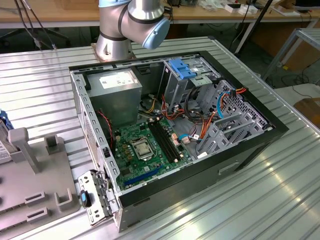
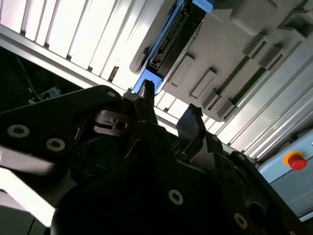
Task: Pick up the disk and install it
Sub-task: 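Pick up the disk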
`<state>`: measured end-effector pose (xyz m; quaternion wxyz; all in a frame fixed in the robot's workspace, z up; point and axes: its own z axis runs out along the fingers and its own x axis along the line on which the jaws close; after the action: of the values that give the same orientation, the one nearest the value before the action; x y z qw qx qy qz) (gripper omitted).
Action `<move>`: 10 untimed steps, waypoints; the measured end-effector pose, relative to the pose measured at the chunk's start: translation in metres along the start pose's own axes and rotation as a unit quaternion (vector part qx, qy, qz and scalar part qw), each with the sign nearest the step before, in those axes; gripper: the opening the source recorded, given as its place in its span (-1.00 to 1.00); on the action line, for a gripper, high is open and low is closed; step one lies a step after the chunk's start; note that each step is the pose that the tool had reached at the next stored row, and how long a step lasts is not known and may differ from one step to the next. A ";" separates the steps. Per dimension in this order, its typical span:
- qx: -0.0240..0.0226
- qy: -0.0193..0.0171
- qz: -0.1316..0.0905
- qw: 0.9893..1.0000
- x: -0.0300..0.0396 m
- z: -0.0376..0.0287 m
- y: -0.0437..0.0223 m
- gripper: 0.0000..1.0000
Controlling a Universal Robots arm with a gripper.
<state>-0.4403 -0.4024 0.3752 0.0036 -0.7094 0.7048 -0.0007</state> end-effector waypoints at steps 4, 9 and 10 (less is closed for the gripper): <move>0.000 0.002 0.000 1.000 -0.0045 0.0110 0.0001 0.21; -0.001 0.002 0.004 1.000 -0.0093 0.0211 0.0014 0.21; -0.001 0.002 0.005 1.000 -0.0093 0.0228 0.0017 0.21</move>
<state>-0.4419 -0.3930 0.3524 0.0015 -0.7059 0.7083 -0.0013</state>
